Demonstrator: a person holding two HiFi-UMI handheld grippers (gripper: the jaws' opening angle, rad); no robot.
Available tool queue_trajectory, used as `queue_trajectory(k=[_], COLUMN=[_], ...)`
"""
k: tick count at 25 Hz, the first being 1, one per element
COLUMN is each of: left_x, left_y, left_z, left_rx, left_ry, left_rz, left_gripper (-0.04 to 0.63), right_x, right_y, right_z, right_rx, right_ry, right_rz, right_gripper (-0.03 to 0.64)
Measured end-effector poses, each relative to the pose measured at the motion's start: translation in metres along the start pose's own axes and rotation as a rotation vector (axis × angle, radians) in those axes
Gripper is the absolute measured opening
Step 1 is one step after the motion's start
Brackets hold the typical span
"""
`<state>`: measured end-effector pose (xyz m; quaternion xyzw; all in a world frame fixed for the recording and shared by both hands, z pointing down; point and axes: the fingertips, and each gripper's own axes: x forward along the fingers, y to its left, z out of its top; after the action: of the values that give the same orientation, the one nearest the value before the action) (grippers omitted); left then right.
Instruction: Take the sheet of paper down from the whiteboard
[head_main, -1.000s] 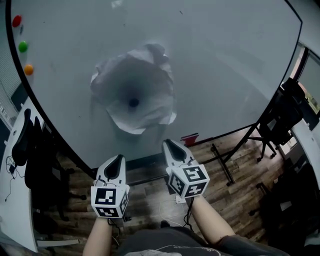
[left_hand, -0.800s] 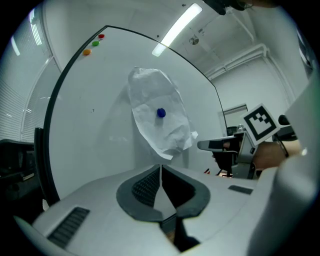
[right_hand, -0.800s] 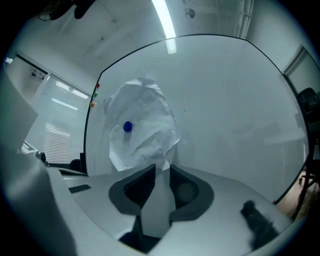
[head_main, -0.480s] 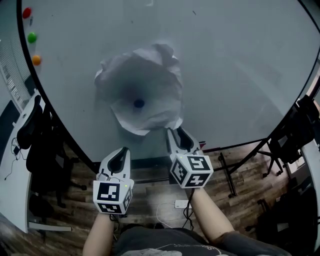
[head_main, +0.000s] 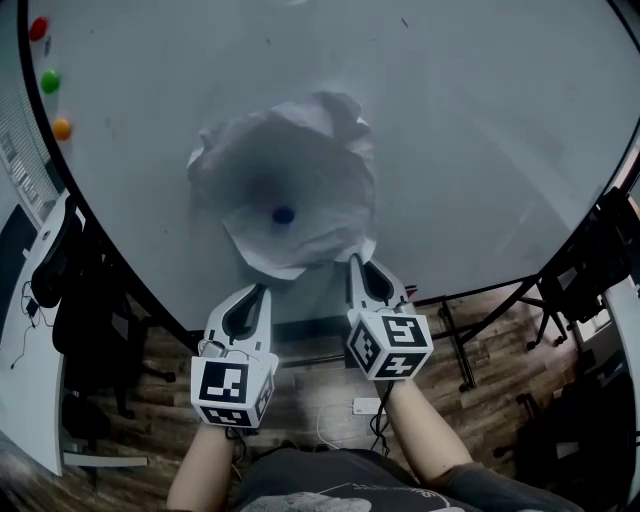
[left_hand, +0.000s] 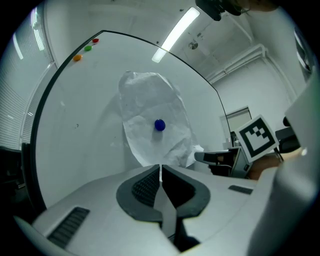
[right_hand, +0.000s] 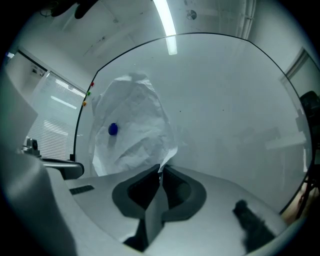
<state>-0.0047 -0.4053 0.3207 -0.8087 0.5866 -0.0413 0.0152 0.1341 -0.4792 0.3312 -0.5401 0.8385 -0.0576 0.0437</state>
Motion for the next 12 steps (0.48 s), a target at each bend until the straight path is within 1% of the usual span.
queue_trajectory(k=[6, 10, 11, 12], left_x=[0.015, 0.024, 0.026, 0.029], left_y=[-0.001, -0.008, -0.011, -0.015], left_z=[0.023, 0.041, 0.046, 0.051], left_rx=[0.005, 0.088, 0.108, 0.125], left_ry=[-0.047, -0.092, -0.103, -0.115], left_rz=[-0.014, -0.007, -0.013, -0.019], left_gripper=[0.024, 0.026, 0.05, 0.108], right_x=[0.001, 0.001, 0.001, 0.001], right_y=[-0.003, -0.004, -0.004, -0.005], right_z=[0.001, 0.002, 0.003, 0.003], right_rx=[0.021, 0.03, 0.032, 0.034], right_ry=[0.001, -0.001, -0.002, -0.004], right_rz=[-0.003, 0.001, 0.001, 0.001], right_gripper=[0.029, 0.029, 0.029, 0.029])
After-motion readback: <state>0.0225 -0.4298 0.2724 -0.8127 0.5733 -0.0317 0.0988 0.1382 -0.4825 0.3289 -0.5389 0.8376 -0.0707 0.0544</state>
